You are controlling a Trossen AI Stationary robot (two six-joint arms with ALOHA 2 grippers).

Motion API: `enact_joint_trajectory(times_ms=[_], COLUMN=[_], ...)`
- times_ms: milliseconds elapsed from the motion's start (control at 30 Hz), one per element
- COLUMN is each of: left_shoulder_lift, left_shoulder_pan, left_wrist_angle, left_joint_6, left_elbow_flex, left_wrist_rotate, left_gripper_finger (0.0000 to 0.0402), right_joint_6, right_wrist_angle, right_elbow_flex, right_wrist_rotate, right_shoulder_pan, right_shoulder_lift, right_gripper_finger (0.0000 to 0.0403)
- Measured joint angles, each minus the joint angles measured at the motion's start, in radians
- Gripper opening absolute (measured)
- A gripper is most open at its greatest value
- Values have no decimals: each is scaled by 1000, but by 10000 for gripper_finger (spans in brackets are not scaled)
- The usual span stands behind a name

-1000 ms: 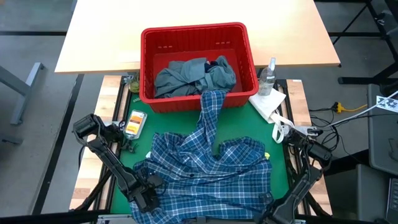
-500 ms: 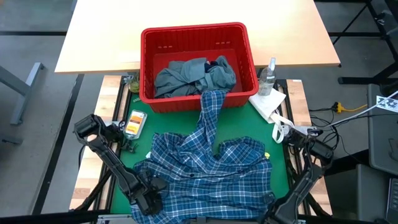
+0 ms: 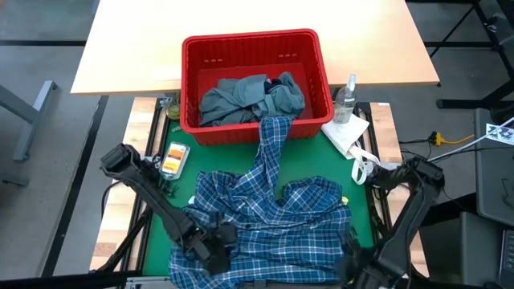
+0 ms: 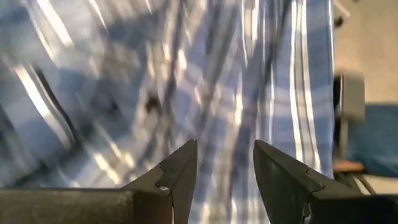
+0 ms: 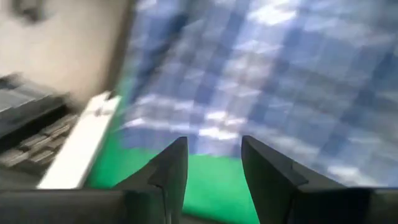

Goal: Fold Laundry from Bin
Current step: Fold the blue shirt

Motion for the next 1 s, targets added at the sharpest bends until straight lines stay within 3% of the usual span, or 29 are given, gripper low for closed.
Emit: enact_joint_trajectory(times_ms=[233,333,433,567,800,1000], left_shoulder_lift=[-1,-1,-1,-1,-1,-1], left_shoulder_pan=[135,185,228,266,287,278], left_wrist_angle=[89,107,103,103,101,83], left_joint_6=[241,291,299,308,327,328], left_elbow_flex=[39,39,39,39,39,39], left_wrist_rotate=[-12,9,42,60,68,68], left_gripper_finger=[151,151,151,151,151,151], right_joint_6=[0,-1,-11,-144,-431,-499], right_wrist_angle=[-117,-164,-189,-151,69,122], right_elbow_flex=[0,0,-6,-30,-51,-51], right_wrist_rotate=[478,579,577,489,324,297], right_shoulder_pan=[-11,-43,-108,-221,-379,-451], right_shoulder_lift=[-70,-71,-70,-68,-68,-68], right_gripper_finger=[152,152,152,152,152,143])
